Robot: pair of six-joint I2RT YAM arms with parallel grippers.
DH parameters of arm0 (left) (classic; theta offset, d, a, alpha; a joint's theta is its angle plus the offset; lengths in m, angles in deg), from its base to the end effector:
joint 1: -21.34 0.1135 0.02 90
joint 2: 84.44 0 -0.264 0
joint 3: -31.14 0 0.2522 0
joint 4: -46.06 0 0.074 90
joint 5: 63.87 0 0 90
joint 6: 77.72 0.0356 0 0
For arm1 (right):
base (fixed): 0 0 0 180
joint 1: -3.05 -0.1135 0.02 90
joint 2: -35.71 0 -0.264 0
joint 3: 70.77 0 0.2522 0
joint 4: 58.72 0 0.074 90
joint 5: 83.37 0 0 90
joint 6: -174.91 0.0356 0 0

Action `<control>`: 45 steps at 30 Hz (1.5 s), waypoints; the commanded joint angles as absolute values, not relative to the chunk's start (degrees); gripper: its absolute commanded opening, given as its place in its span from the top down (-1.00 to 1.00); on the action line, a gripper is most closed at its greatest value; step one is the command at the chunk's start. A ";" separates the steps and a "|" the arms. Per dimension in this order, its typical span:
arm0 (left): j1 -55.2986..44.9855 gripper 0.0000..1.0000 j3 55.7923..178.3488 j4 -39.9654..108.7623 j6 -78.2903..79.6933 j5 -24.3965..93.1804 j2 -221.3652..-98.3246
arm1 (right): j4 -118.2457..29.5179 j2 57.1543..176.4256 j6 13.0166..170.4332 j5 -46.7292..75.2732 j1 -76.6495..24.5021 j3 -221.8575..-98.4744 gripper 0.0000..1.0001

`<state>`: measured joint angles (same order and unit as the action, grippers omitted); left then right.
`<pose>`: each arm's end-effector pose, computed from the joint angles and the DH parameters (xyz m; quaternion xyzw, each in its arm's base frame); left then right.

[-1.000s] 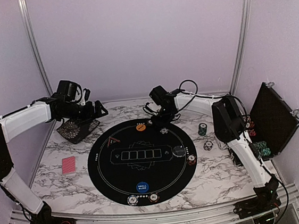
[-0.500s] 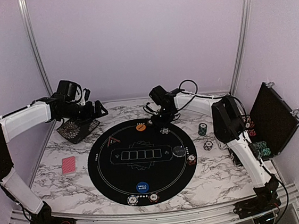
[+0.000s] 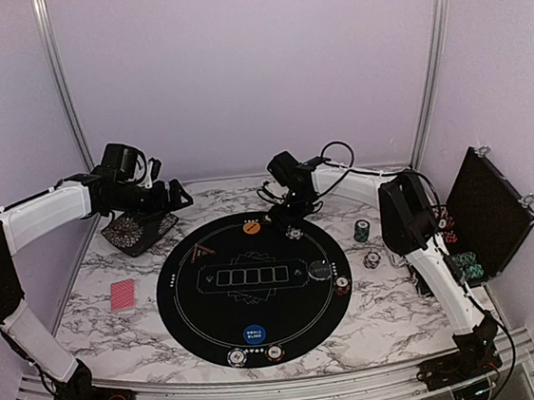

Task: Distribute texas hold em gaming equipment
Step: Place the poker chips pile in the big blind area.

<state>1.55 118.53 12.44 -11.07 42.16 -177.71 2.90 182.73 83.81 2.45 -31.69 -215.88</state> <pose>0.3443 -0.1343 0.2824 0.0316 0.8970 -0.2726 0.3465 0.4471 0.3069 0.1508 -0.2914 0.9282 0.0322 0.2293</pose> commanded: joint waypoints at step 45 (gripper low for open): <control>1.83 -0.98 117.60 11.31 -11.12 42.78 -176.90 | -3.41 171.93 92.08 7.89 -31.71 -195.97 0.13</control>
